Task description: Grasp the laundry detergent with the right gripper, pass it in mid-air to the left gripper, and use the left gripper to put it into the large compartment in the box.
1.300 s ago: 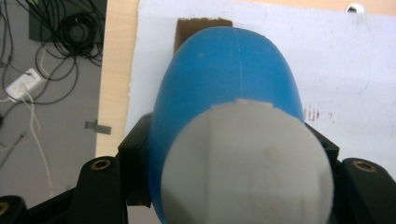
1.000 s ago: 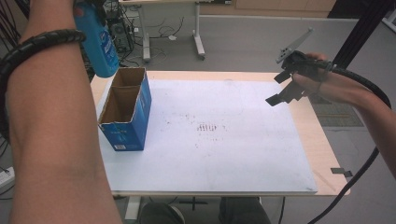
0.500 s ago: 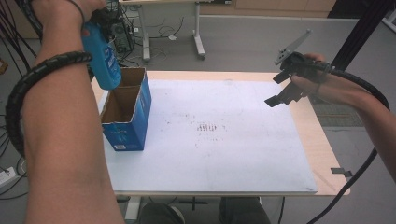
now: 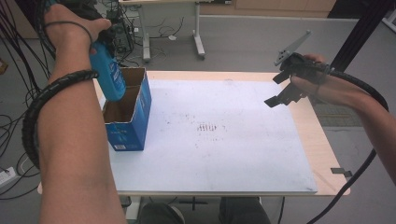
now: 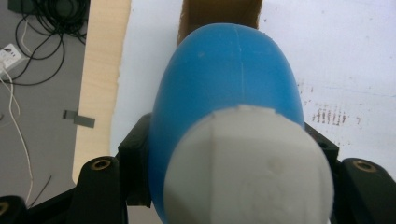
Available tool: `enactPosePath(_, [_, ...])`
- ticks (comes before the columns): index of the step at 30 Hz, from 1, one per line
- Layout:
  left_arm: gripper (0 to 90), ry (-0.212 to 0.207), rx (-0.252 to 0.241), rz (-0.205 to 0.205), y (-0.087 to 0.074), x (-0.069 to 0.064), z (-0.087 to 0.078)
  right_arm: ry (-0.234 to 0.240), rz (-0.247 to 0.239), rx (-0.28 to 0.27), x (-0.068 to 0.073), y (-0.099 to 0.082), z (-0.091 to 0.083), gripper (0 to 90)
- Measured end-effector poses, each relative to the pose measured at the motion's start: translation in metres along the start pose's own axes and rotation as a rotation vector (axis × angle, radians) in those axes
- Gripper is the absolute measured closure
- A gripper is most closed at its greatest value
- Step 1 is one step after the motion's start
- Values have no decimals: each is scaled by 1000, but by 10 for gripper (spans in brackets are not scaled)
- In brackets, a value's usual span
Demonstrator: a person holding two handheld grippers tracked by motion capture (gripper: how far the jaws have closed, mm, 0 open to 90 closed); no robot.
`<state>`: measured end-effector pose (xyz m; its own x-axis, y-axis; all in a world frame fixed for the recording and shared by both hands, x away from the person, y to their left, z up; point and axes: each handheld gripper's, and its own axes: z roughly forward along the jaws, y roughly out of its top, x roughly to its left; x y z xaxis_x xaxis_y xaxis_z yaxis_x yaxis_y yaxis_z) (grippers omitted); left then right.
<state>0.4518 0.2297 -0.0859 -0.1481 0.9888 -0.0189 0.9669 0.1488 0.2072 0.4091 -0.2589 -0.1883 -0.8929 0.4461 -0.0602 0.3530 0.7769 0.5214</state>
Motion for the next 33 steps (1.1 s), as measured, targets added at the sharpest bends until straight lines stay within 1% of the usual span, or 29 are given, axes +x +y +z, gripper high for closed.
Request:
enactPosePath(4, [374,6,12,-1,-2,2,12,-1,-1,2,0,0,1,30])
enactPosePath(6, [374,8,8,1,-4,3,18,-6,-5,7,0,1,2,30])
enactPosePath(9, [373,4,13,-3,-5,4,23,-4,-7,9,1,1,3,30])
enactPosePath(15, [373,-1,14,7,-9,5,38,-5,-12,12,3,4,5,30])
enactPosePath(20, [373,-5,21,7,-12,6,52,-3,-12,15,3,5,7,30])
enactPosePath(23, [373,-9,26,8,-13,7,60,-4,-13,17,4,5,8,30])
enactPosePath(27, [373,-8,28,23,-15,5,72,-3,-10,21,3,5,9,30])
enactPosePath(33, [373,-12,37,34,-18,3,88,2,-8,30,3,5,14,30])
